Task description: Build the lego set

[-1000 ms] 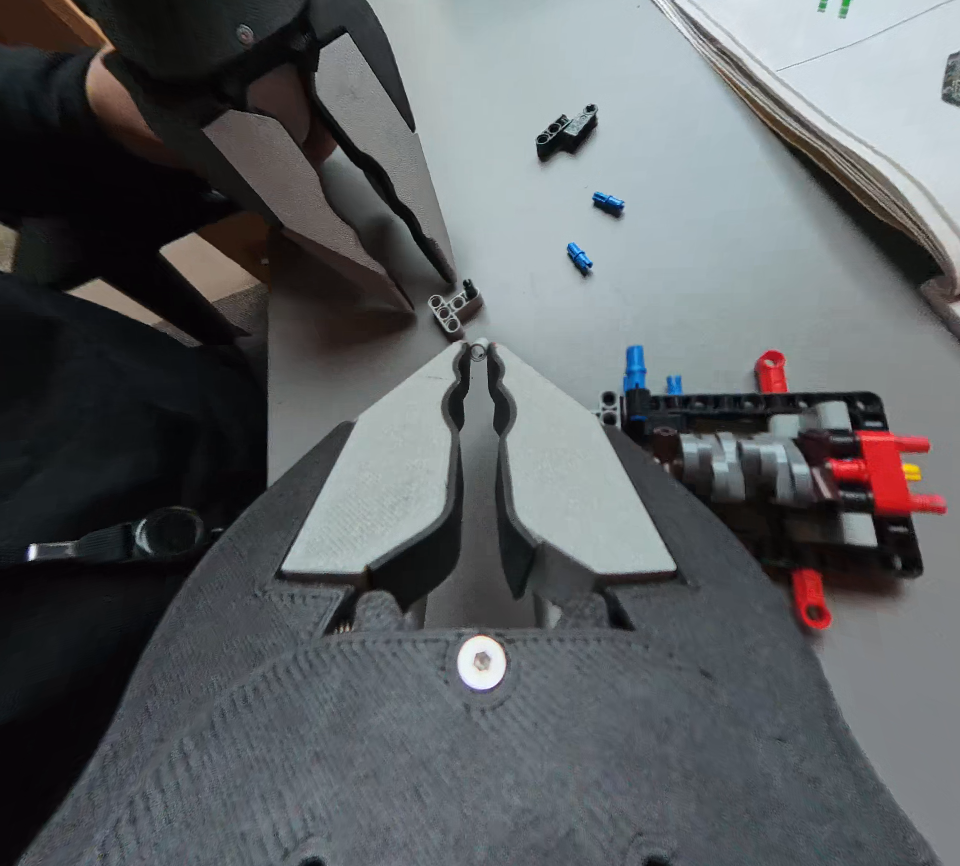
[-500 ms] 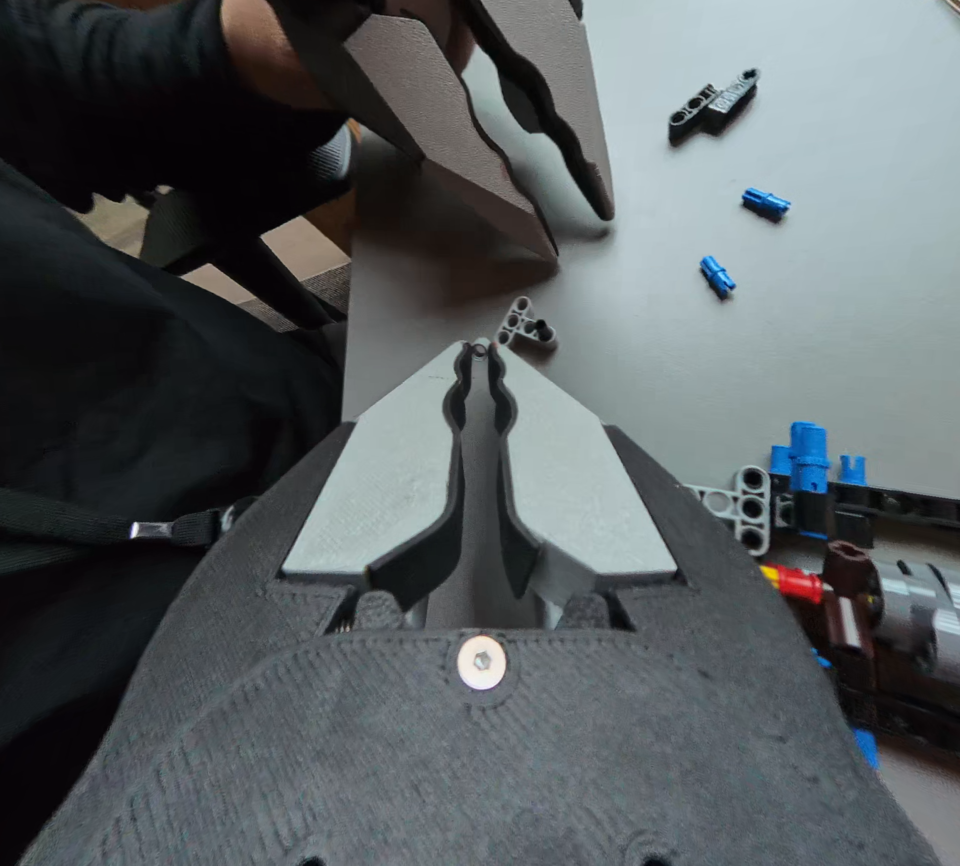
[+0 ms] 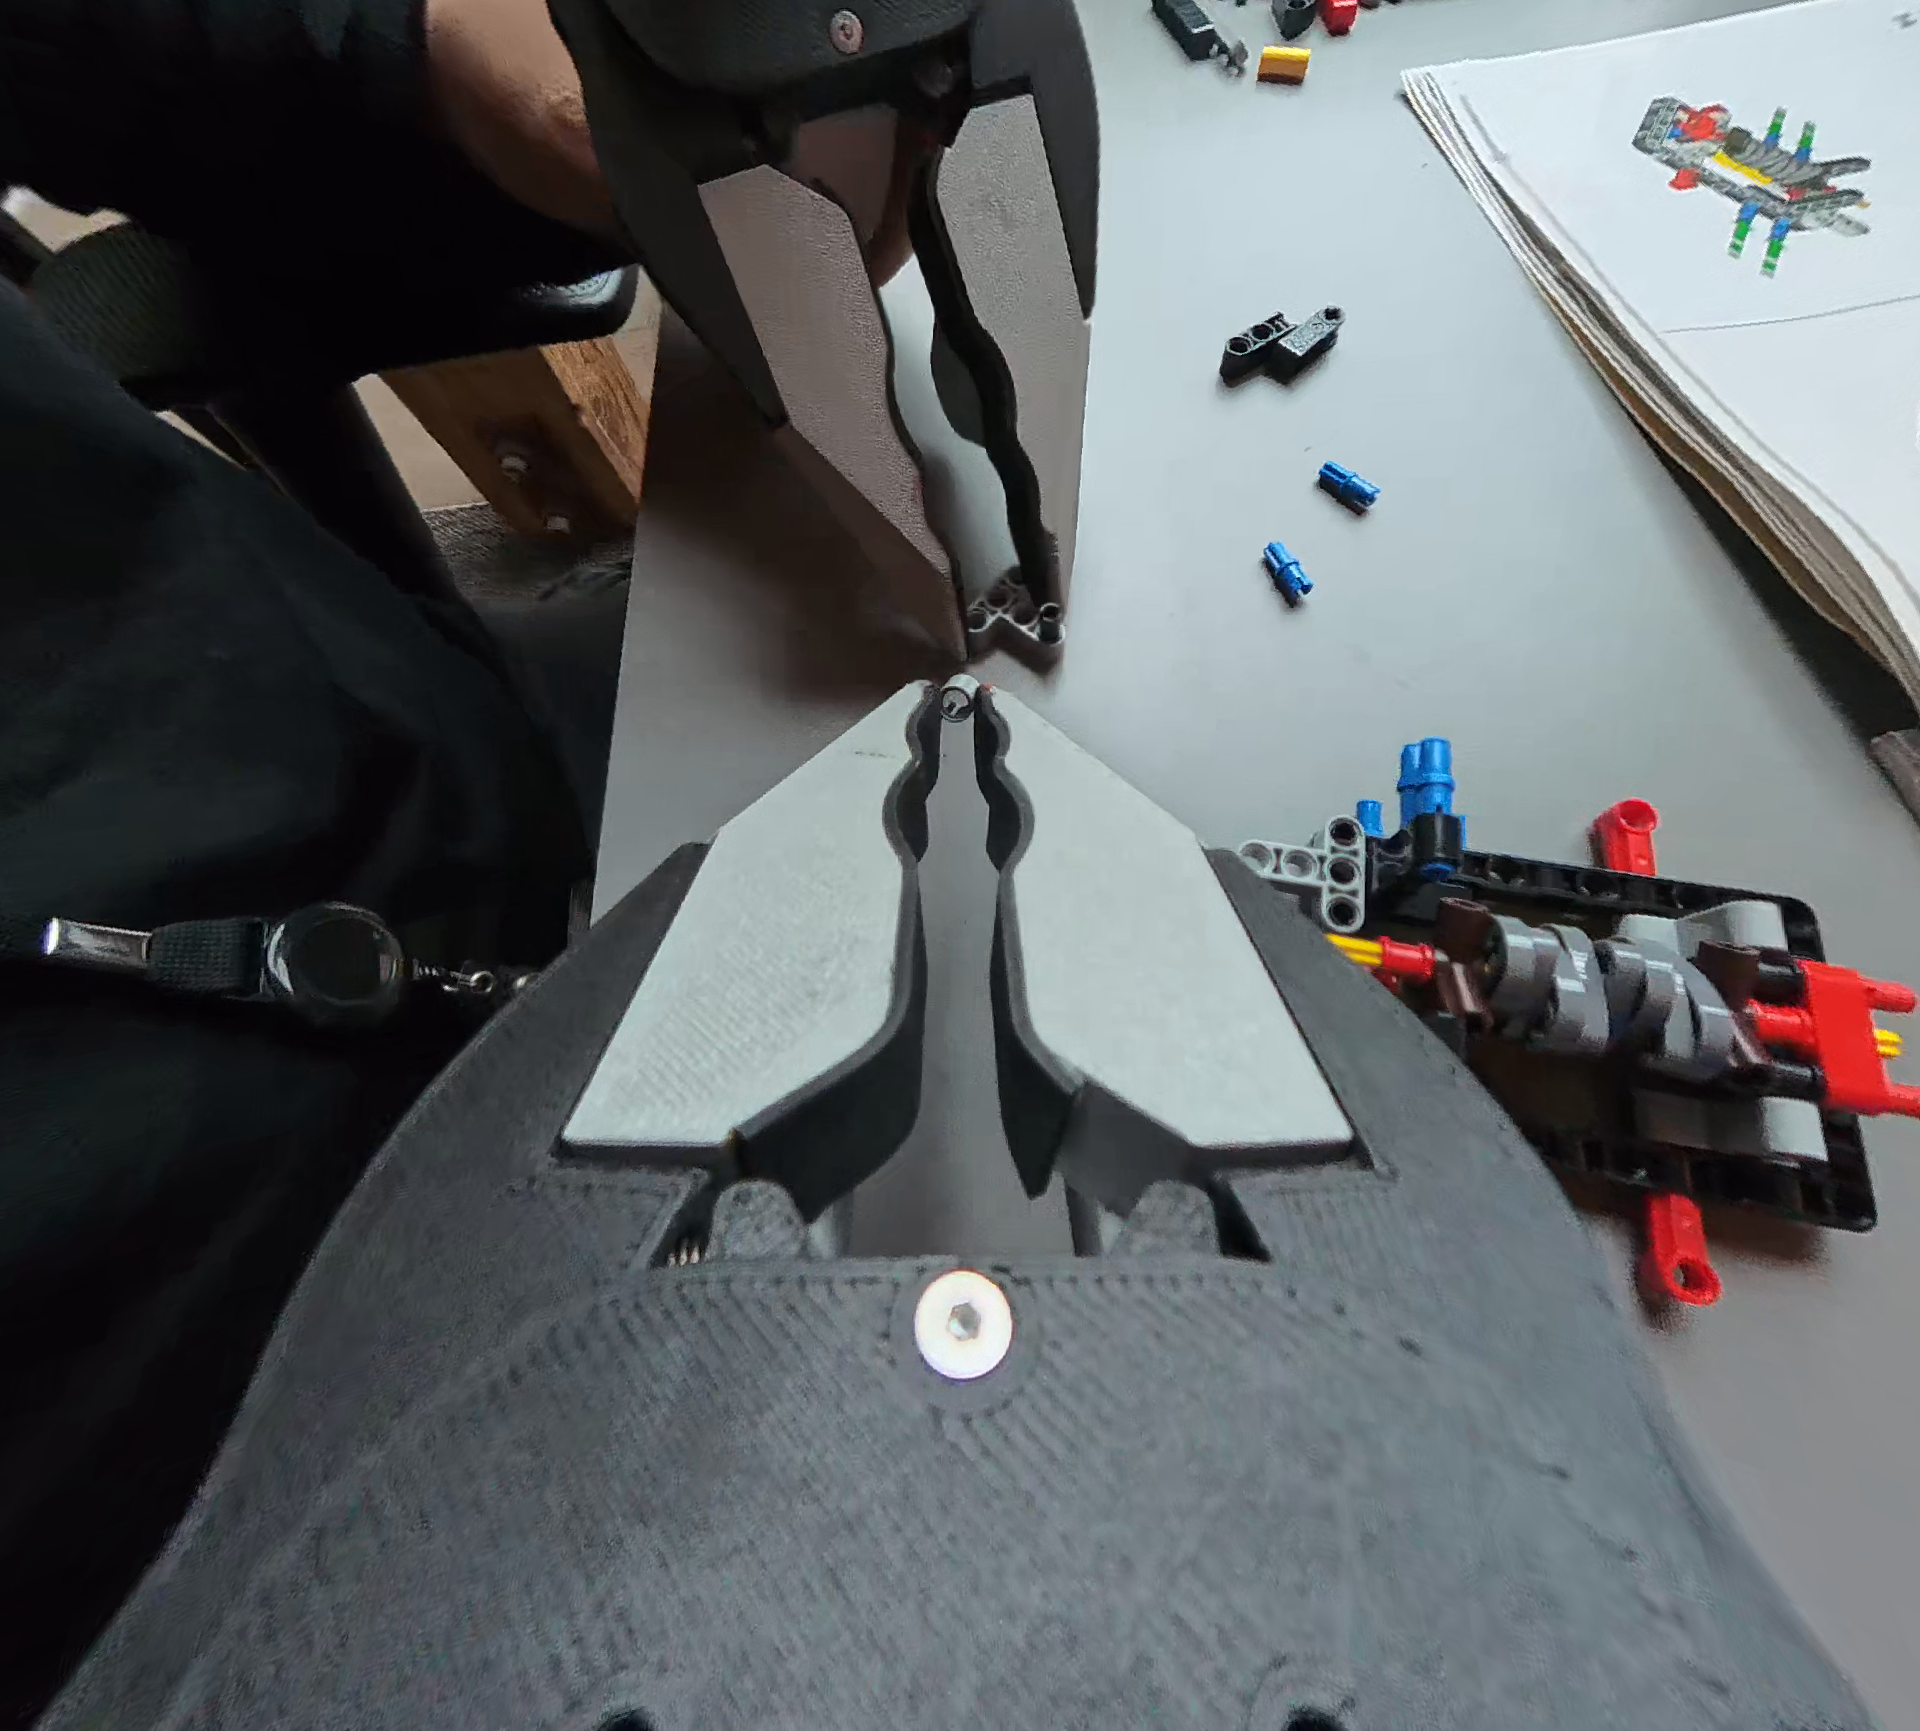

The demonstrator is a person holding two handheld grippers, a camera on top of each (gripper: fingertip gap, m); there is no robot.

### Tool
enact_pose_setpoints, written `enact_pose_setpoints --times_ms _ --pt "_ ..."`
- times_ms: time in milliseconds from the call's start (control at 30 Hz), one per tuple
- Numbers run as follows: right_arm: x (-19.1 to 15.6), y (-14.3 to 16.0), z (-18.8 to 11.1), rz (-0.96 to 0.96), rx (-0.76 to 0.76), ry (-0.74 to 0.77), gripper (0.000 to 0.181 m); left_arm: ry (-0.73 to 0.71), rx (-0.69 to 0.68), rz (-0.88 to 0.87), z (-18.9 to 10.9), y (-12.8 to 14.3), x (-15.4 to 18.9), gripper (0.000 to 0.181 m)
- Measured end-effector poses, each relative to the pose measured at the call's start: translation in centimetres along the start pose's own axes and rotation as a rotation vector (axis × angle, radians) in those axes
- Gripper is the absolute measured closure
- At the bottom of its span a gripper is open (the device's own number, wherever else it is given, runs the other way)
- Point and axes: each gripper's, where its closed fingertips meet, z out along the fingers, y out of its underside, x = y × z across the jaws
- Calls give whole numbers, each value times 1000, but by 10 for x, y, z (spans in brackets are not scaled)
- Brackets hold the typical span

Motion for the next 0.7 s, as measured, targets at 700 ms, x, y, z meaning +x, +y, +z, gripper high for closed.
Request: enact_pose_setpoints --times_ms 700 --pt "2 22 -7 -114 -469 7 177 409 -7 372 21 -18 31 164"
